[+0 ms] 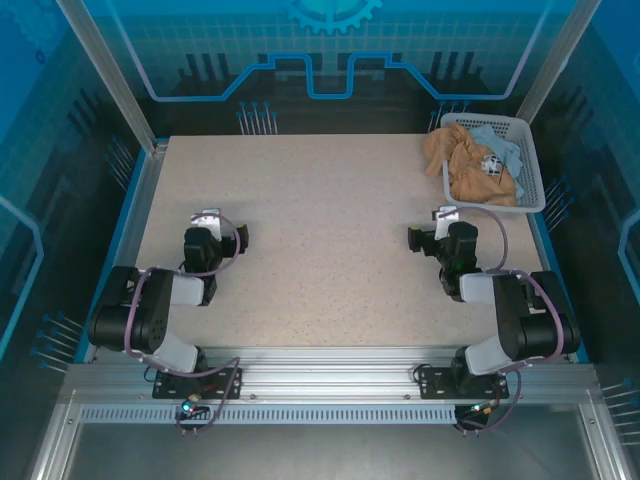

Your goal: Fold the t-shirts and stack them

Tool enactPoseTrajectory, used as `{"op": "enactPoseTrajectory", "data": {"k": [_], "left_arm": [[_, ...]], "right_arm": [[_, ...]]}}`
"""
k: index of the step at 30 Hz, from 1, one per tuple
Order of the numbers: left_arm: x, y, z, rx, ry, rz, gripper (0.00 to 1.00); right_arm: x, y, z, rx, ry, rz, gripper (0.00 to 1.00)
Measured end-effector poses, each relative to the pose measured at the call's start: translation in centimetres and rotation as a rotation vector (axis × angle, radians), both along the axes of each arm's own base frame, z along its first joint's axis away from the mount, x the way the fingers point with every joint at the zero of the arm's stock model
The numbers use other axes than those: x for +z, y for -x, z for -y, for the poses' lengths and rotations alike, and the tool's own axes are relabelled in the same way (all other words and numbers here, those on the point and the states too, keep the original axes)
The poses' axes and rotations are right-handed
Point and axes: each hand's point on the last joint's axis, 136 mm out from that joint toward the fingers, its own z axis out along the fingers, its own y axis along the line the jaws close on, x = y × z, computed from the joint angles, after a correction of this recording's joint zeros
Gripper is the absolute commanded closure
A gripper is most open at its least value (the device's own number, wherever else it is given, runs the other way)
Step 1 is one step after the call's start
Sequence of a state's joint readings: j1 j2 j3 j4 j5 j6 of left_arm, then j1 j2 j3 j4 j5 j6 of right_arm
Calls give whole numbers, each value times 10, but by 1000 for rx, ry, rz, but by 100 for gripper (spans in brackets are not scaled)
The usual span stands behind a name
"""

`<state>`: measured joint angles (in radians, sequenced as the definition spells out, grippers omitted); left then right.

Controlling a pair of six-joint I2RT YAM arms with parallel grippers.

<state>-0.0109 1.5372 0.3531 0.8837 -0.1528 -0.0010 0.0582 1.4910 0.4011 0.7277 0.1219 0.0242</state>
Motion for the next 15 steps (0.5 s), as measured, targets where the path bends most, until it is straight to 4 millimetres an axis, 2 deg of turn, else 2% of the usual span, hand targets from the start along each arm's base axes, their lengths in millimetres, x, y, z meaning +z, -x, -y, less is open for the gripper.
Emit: {"op": "enactPoseTrajectory", "data": {"k": [15], "left_arm": [[3,-1,0,-1,0,13,1]], "right_arm": [[-1,0,0,0,0,-2,0]]}}
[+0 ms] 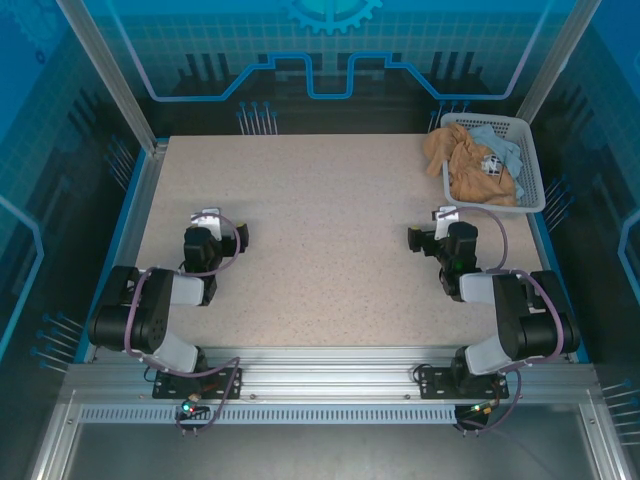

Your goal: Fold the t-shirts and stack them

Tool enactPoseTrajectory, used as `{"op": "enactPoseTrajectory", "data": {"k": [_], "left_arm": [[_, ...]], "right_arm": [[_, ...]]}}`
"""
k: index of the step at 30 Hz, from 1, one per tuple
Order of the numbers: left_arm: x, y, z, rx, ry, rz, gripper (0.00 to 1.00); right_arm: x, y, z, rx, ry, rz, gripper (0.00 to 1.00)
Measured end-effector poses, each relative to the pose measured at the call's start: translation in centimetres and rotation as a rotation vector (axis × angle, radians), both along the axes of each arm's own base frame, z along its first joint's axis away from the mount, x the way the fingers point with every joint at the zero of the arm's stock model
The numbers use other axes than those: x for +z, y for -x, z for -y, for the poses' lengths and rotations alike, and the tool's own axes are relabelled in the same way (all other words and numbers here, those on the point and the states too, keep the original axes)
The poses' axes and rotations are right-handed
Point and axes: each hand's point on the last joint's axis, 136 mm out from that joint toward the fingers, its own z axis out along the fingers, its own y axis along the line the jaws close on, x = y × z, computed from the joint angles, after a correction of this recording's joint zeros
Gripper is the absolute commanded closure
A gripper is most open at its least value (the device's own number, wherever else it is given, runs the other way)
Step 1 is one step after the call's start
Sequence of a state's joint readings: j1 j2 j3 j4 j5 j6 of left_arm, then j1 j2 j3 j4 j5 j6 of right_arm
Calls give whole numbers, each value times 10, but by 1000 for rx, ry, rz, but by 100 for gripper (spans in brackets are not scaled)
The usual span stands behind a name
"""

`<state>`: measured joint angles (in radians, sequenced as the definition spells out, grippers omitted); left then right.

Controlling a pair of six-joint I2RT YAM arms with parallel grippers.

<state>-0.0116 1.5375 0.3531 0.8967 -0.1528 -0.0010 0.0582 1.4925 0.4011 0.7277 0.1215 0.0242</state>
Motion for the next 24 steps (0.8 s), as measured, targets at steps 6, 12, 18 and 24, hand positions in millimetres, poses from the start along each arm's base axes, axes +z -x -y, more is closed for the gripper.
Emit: {"op": "enactPoseTrajectory", "data": {"k": [6,12,18,24], "left_arm": [[0,0,0,0,0,0,1],[0,0,0,0,0,0,1],[1,0,0,0,0,2,1],[16,13,11,-10,-25,63,1]], "right_arm": [[0,0,0,0,0,0,0],[0,0,0,0,0,0,0],[0,0,0,-2,0,0,0],[36,5,-1,-26,23,73,0]]}}
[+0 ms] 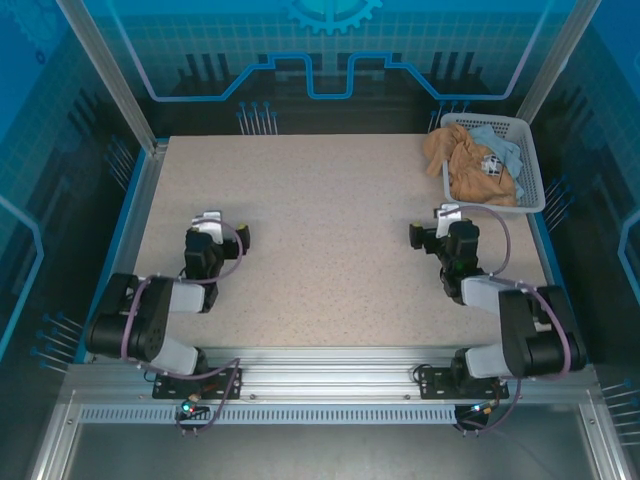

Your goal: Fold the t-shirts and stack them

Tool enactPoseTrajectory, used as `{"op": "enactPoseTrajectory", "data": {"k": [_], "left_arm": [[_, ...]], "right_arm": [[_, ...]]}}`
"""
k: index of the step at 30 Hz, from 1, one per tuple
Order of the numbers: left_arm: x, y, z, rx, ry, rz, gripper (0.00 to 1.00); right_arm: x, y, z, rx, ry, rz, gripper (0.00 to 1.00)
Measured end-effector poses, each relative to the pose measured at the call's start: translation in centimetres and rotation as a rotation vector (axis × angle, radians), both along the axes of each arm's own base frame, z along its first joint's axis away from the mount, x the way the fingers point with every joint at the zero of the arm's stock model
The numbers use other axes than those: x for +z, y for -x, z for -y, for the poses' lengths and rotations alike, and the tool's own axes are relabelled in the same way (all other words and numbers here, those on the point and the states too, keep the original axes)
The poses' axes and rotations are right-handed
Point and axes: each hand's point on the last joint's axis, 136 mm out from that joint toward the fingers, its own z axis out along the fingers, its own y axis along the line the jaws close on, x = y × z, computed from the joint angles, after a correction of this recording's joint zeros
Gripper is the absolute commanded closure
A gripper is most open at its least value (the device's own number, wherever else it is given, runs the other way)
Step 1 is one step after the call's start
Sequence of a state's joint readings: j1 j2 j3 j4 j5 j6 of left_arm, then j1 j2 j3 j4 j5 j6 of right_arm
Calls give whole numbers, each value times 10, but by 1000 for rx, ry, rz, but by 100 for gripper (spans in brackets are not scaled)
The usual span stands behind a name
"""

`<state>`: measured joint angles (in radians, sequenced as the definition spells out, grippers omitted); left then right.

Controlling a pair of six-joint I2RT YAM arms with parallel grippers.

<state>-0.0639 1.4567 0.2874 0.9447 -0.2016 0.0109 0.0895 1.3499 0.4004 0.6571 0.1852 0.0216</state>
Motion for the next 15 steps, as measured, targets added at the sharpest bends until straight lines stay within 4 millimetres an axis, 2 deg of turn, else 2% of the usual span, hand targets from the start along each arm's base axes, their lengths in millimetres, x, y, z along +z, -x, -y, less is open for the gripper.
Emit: {"op": "enactPoseTrajectory", "data": {"k": [2,5,7,10,12,15], "left_arm": [[16,7,8,-12,-14,34,1],[58,15,16,-14,-18,133,1],[77,23,18,-4,-17,176,1],[101,31,25,-2,-25,203,1],[123,29,33,-8,-38,208,1],[177,15,40,20,-6,185,1]], "right_arm": [[25,5,-3,-1,-1,56,0],[57,17,-11,7,-8,125,0],[76,28,-20,22,-14,163,0],[95,45,-28,24,-5,166,0],[118,50,-31,11,-18,151,0],[184,44,-29,-26,-113,124,0]]}}
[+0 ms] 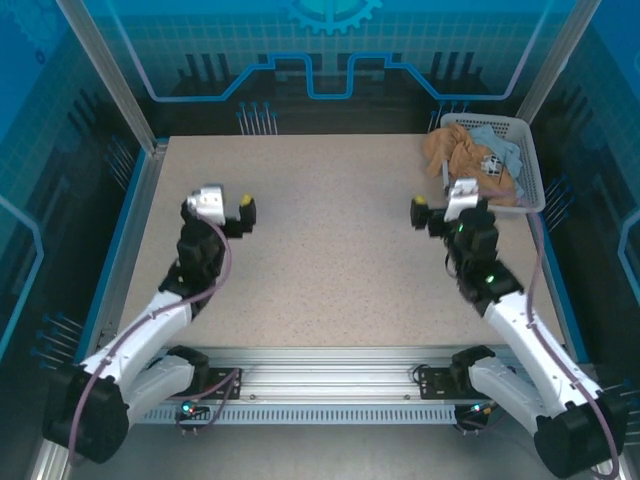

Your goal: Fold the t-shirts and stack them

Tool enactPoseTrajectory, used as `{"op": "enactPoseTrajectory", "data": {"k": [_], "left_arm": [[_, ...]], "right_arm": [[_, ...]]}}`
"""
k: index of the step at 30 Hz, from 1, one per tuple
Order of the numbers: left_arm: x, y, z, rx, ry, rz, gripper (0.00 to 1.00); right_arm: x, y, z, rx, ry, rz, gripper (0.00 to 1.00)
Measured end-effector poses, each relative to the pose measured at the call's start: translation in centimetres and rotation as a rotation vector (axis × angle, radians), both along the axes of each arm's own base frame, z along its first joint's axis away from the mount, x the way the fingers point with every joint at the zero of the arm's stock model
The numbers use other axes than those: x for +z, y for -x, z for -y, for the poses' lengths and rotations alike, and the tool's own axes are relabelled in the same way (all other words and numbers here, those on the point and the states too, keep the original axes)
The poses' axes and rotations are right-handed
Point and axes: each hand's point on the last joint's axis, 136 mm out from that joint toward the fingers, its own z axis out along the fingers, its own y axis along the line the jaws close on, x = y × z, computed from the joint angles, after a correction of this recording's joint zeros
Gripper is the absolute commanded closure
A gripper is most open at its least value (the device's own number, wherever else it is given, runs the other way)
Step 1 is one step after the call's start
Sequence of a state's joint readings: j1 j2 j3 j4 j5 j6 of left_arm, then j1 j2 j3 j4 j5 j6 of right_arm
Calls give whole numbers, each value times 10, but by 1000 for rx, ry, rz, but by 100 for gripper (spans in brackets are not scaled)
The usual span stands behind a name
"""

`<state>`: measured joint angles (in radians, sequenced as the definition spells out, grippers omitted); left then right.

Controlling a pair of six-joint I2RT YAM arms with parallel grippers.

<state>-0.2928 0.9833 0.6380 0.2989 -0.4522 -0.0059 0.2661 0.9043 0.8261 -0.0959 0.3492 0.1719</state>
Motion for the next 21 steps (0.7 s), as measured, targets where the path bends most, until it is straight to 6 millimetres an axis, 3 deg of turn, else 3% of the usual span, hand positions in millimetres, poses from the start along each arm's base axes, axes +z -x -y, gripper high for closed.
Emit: {"op": "enactPoseTrajectory", "data": {"k": [2,3,5,6,9,13,16,21], "left_arm": [[58,-15,0,38,97,-28,1],[83,-20,0,50,152,-15,1],[117,-28,-3,35,281,-11,1],[119,-30,-5,30,330,-27,1],[97,-46,2,-11,452,-156,1],[40,-67,55,-141,535,-407,1],[5,-59,95,-233,556,-565,3],[1,-40,132,-345,604,-645,7]], "right_arm": [[57,-11,13,-50,-127,16,0],[73,-16,19,-60,-177,25,3],[89,-29,42,-127,-264,6,7],[86,-35,51,-166,-289,-28,8],[59,-66,72,-275,-351,-193,11],[0,-123,123,-423,-387,-409,17],[-57,-141,160,-515,-409,-575,18],[-124,-154,195,-562,-477,-751,19]]}}
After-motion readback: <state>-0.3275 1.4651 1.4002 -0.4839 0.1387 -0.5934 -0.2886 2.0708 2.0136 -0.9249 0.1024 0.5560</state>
